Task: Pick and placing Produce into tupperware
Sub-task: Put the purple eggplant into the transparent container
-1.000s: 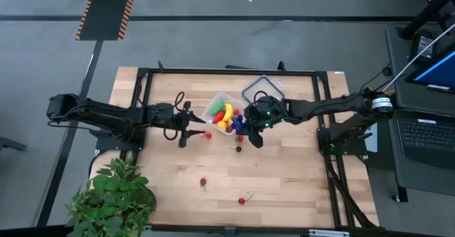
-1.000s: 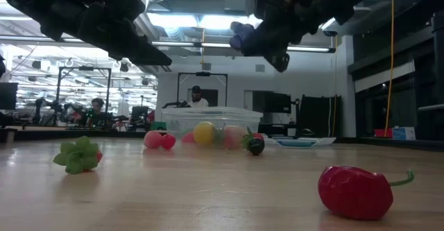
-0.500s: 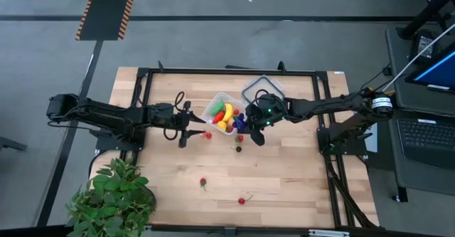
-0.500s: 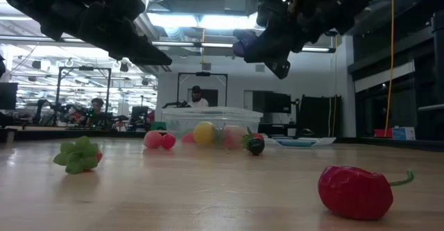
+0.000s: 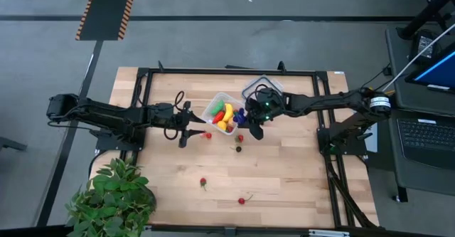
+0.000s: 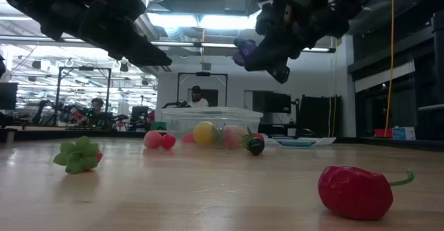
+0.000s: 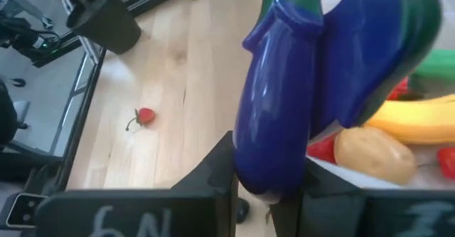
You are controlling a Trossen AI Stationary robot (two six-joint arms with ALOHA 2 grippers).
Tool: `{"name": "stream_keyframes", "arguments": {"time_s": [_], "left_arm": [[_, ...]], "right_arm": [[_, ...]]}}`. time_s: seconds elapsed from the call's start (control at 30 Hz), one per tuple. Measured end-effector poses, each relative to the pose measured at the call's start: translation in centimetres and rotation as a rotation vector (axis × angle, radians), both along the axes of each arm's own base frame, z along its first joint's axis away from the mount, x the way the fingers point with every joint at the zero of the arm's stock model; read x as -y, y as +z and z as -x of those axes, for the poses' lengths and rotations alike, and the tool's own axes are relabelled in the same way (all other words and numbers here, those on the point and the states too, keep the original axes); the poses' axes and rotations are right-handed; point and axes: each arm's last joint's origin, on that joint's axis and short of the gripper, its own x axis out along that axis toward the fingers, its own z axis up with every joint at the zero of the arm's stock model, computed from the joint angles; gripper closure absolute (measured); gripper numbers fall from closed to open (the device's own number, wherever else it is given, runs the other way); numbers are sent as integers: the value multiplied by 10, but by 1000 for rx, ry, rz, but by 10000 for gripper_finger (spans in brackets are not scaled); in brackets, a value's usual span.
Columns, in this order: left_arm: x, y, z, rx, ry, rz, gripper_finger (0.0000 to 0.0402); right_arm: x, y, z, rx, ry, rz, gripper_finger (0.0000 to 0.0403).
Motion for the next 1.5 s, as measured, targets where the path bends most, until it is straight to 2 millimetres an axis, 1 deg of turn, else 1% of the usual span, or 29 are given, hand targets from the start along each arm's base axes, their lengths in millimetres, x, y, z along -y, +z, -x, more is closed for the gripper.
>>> {"name": "stream_keyframes", "arguments": {"time_s": [0.1,0.23,0.33,0.43,0.57,0.67,0.83,0.93,1.07,1.13,1.5], "left_arm": [[0,0,0,5,-1,-3,223],[0,2,-1,19,-1,-5,223],[0,2,-1,22,-1,-5,223],[0,2,-1,23,-1,-5,223],[0,2,-1,22,-1,-5,223],[0,2,-1,21,-1,-5,223],[0,2,-1,21,-1,-6,223],[0,2,-1,20,-1,-5,223],[0,2,-1,19,-1,-6,223],[0,2,-1,19,-1,-6,223],[0,2,-1,19,0,-6,223]], "right_arm": [[4,2,-8,-44,13,7,351],[10,4,-26,-93,82,27,351],[21,3,-35,-198,91,29,351],[35,4,-45,-257,95,12,351],[47,7,-59,-290,136,-5,349],[57,10,-70,-304,163,13,350],[72,3,-80,-404,165,-15,350],[79,-3,-86,-431,170,-19,350],[85,-8,-91,-429,186,-31,350],[85,-10,-93,-419,203,-54,350],[91,-29,-110,-429,231,-55,350]]}}
